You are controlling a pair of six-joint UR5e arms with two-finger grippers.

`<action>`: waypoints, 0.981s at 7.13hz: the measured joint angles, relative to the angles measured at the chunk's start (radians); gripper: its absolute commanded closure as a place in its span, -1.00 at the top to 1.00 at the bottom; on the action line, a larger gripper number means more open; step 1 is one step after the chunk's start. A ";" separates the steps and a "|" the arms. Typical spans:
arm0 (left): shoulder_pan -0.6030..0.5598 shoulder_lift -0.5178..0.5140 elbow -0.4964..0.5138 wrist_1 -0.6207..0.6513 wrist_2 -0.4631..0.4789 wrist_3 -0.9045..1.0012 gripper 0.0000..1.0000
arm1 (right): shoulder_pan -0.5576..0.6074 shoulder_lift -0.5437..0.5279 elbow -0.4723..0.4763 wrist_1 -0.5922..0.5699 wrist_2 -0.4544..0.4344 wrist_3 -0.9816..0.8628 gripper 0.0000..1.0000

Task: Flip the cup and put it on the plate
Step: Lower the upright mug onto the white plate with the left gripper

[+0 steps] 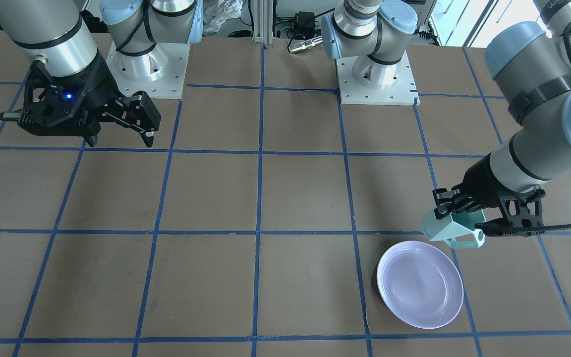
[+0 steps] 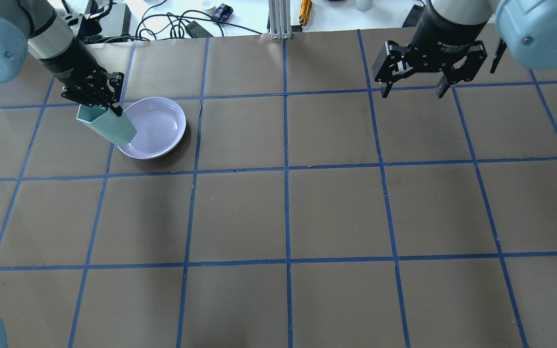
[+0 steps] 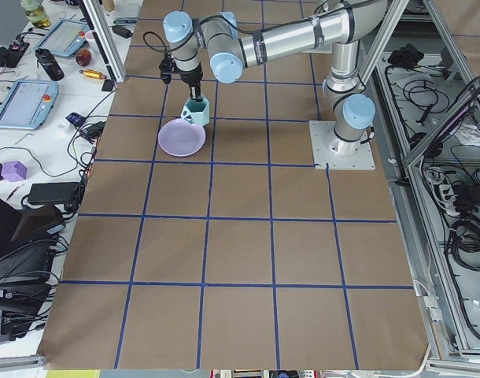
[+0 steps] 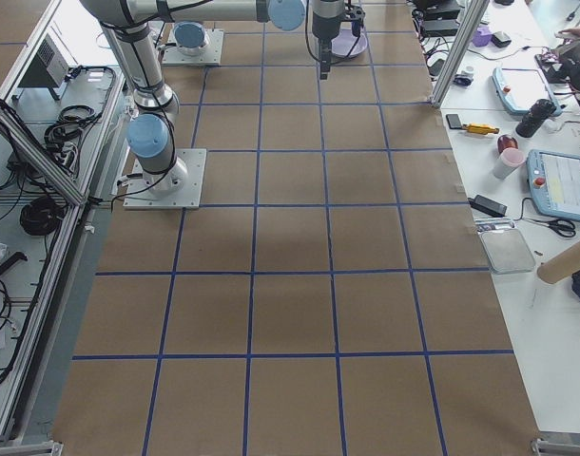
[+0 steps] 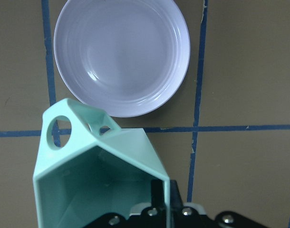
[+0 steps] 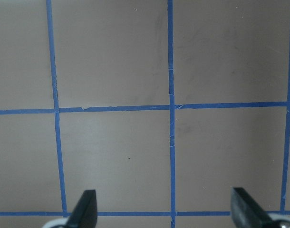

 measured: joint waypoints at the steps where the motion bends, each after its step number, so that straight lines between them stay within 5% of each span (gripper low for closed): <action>1: -0.002 -0.016 -0.022 0.057 0.000 -0.032 -1.00 | 0.000 0.000 0.000 0.000 0.000 0.000 1.00; 7: -0.096 -0.155 -0.025 0.276 0.124 0.110 -1.00 | 0.000 0.000 0.000 0.000 0.000 0.000 1.00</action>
